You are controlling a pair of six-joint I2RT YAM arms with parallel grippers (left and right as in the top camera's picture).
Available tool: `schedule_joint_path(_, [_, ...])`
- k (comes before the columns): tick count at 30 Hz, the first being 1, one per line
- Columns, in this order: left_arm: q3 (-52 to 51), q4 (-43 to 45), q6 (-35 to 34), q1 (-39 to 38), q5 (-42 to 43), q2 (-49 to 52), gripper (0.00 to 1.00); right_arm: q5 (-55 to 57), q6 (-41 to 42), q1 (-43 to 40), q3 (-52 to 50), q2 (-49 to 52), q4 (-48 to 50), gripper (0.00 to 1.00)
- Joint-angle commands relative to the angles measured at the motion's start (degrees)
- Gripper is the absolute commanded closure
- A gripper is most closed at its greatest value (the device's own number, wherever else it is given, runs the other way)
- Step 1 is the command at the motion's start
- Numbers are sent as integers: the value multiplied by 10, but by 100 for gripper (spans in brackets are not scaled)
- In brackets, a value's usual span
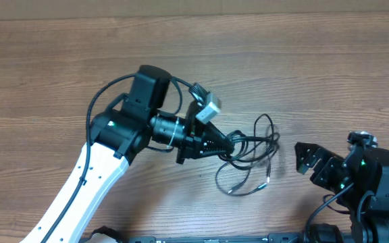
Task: Untangle cables
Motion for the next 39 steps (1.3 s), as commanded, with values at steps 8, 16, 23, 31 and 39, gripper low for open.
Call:
schedule_joint_path(8, [8, 0, -30, 1, -40, -14, 96, 13, 1, -2, 0, 0, 10, 0])
schedule_joint_path(16, [8, -5, 68, -8, -109, -14, 96, -277, -268, -2, 0, 0, 31, 0])
schedule_joint_path(23, [7, -45, 257, -68, -109, -14, 96, -410, -399, -2, 0, 0, 14, 0])
schedule_joint_path(31, [7, -54, 332, -124, -83, -14, 96, -495, -515, -2, 0, 0, -17, 0])
schedule_joint_path(39, [7, -54, 377, -158, -41, -14, 96, -504, -527, -2, 0, 0, -26, 0])
